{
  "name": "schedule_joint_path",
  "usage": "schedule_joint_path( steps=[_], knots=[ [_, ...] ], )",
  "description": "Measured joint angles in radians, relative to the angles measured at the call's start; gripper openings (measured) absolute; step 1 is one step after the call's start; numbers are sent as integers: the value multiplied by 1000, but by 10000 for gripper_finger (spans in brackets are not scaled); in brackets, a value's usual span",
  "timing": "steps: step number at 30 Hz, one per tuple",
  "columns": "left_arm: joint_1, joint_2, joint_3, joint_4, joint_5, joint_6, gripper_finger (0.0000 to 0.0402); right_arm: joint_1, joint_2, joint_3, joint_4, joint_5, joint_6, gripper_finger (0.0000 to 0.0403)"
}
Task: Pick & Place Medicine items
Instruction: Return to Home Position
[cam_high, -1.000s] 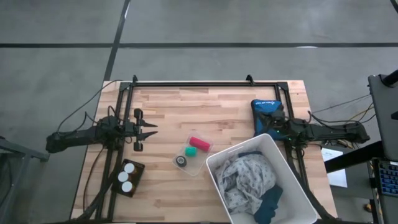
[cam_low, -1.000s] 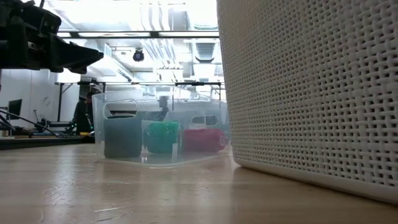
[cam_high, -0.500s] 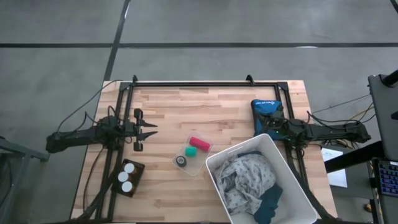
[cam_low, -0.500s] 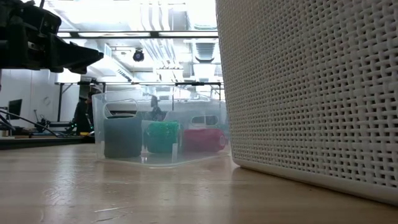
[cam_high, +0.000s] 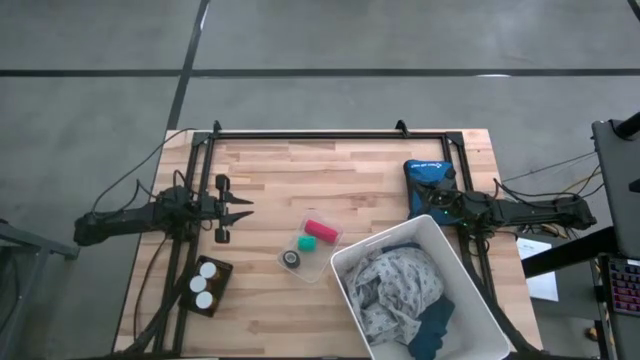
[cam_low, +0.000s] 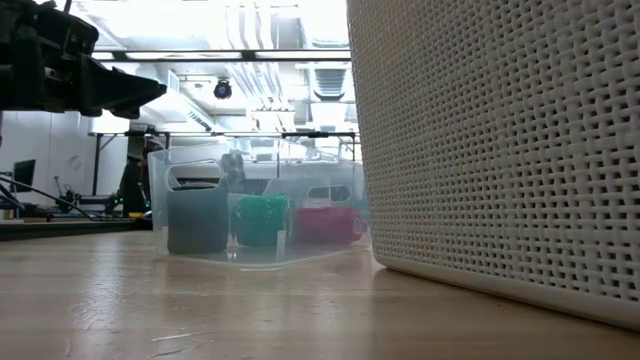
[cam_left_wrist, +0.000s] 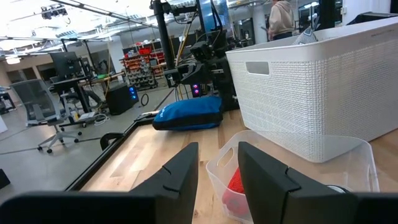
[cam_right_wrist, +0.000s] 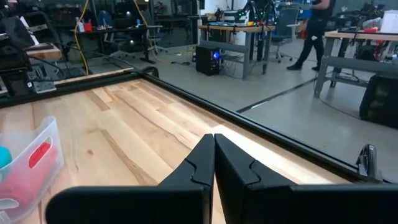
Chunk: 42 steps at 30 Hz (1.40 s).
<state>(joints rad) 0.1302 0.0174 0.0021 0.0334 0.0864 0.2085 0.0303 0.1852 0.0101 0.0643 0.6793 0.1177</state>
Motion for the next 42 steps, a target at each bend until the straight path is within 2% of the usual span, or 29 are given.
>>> schedule_joint_path(
  steps=[37, 42],
  knots=[
    [0, 0, 0, 0, 0, 0, 118, 0, 0, 0, 1, 1, 63, 8],
    [0, 0, 0, 0, 0, 0, 118, 0, -1, 0, 3, 1, -25, 8]
  ],
)
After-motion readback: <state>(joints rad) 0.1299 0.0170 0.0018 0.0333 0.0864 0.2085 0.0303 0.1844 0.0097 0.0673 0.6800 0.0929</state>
